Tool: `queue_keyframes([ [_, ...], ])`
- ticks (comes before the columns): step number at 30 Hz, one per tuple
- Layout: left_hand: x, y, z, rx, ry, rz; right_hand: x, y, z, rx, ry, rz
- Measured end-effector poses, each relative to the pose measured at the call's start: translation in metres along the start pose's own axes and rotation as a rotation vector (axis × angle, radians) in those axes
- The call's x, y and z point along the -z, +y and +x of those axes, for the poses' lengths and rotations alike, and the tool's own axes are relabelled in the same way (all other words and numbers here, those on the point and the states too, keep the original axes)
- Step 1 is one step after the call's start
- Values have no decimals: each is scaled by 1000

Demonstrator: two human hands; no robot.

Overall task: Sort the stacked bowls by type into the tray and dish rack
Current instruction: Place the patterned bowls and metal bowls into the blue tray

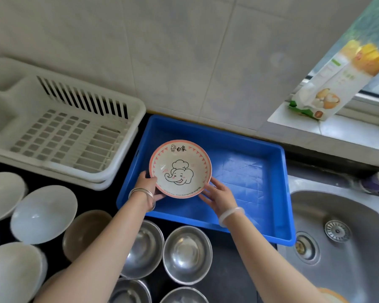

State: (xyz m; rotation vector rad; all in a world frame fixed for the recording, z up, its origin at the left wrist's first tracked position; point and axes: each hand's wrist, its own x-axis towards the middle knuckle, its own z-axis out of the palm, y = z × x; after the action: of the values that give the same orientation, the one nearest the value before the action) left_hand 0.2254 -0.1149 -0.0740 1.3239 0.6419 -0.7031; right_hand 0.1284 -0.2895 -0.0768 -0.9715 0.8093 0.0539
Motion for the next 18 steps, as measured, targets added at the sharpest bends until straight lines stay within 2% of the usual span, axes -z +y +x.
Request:
queue_keyframes([
  [3, 1, -6, 0, -18, 41, -68, -5, 11, -1, 49, 3, 88],
  [9, -2, -4, 3, -138, 2, -172, -28, 0, 13, 96, 42, 97],
  [18, -9, 3, 11, -195, 49, -286, -48, -6, 35, 101, 109, 143],
])
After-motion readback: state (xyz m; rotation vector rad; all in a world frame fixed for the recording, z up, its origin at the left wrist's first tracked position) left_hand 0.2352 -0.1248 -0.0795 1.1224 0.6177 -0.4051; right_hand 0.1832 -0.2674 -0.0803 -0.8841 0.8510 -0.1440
